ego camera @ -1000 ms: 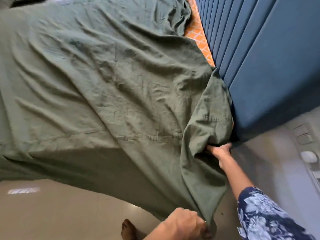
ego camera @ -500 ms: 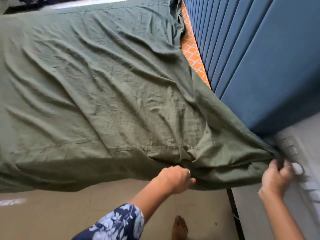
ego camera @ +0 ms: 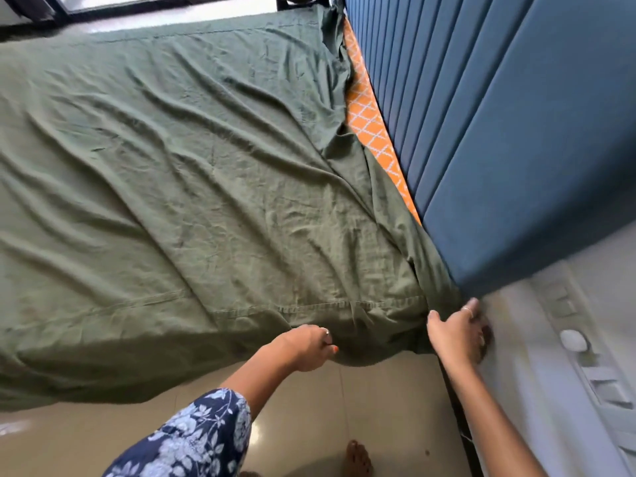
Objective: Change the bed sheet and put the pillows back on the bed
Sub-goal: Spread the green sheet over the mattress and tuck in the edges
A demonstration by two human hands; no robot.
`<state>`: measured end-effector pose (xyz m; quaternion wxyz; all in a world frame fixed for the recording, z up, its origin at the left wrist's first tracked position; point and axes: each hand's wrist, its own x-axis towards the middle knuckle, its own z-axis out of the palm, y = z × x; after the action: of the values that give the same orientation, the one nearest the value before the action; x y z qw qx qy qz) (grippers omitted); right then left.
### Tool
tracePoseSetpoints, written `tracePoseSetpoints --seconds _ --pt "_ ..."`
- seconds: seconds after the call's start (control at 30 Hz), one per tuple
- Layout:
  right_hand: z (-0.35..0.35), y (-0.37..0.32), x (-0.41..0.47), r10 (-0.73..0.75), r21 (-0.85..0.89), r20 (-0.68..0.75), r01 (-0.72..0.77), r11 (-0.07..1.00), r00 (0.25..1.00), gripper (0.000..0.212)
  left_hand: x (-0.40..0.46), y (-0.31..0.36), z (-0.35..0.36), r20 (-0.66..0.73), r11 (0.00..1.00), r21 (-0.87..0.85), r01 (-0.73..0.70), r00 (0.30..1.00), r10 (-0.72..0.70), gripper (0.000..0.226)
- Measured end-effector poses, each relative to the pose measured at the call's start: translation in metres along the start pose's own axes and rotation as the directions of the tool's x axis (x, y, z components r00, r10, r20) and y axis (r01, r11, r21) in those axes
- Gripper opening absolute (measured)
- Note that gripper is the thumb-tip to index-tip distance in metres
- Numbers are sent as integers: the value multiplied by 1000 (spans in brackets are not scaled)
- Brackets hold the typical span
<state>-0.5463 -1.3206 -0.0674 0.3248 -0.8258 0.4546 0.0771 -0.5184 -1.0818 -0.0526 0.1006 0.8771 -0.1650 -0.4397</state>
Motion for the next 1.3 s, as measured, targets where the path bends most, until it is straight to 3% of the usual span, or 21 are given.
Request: tracePoseSetpoints --seconds 0.07,0.13,0.23,0.33,0.43,0.57,0.63,0.73,0.87,0.93,0.97,1.03,1.1,1.2,1.23,1.3 --pt "16 -24 -7 -337 -157 -40 327 932 941 70 -1 -28 -9 -52 1000 1 26 998 -26 36" --pt "35 -48 -8 -494 -300 106 502 811 863 63 -3 -58 -17 -93 999 -19 44 995 -46 37" --pt "65 -81 -3 -475 -363 282 550 752 834 59 -2 -101 -33 -96 994 -36 101 990 -104 40" --pt "86 -120 15 -440 -378 279 519 767 853 59 7 -151 -56 -97 983 -53 178 978 -183 48" --pt "106 -171 43 -404 -400 245 471 786 881 58 19 -202 -87 -229 969 -94 230 942 -246 49" --pt "159 -234 39 -471 -497 305 561 663 827 54 19 -282 -102 -443 927 -208 313 815 -374 53" --pt "198 -259 8 -618 -493 369 710 503 694 53 11 -328 -95 -517 873 -292 391 704 -488 57" --pt "269 -282 -62 -795 -282 510 937 206 328 51 -17 -394 -76 -533 707 -497 503 466 -707 60" --pt "348 -287 -179 -726 81 660 979 -189 -195 49 -67 -462 -36 -284 306 -749 587 133 -950 76" --pt "373 -286 -233 -621 133 711 930 -343 -331 46 -86 -482 -23 -76 61 -882 467 -13 -997 85" --pt "386 -284 -260 -567 138 744 912 -387 -353 43 -98 -494 -15 39 -63 -929 365 -72 -997 88" --pt "409 -278 -300 -528 100 783 905 -413 -328 43 -115 -516 0 243 -263 -952 157 -135 -961 84" --pt "429 -269 -320 -473 66 837 909 -411 -274 50 -126 -532 15 351 -353 -935 10 -94 -932 65" --pt "436 -278 -341 -350 28 914 892 -451 -206 45 -137 -552 36 372 -373 -911 -173 42 -927 38" --pt "434 -284 -344 -330 33 921 884 -467 -208 36 -138 -556 39 347 -351 -922 -160 58 -936 37" --pt "438 -289 -344 -265 72 934 851 -521 -241 27 -143 -563 43 262 -263 -965 -5 71 -963 40"
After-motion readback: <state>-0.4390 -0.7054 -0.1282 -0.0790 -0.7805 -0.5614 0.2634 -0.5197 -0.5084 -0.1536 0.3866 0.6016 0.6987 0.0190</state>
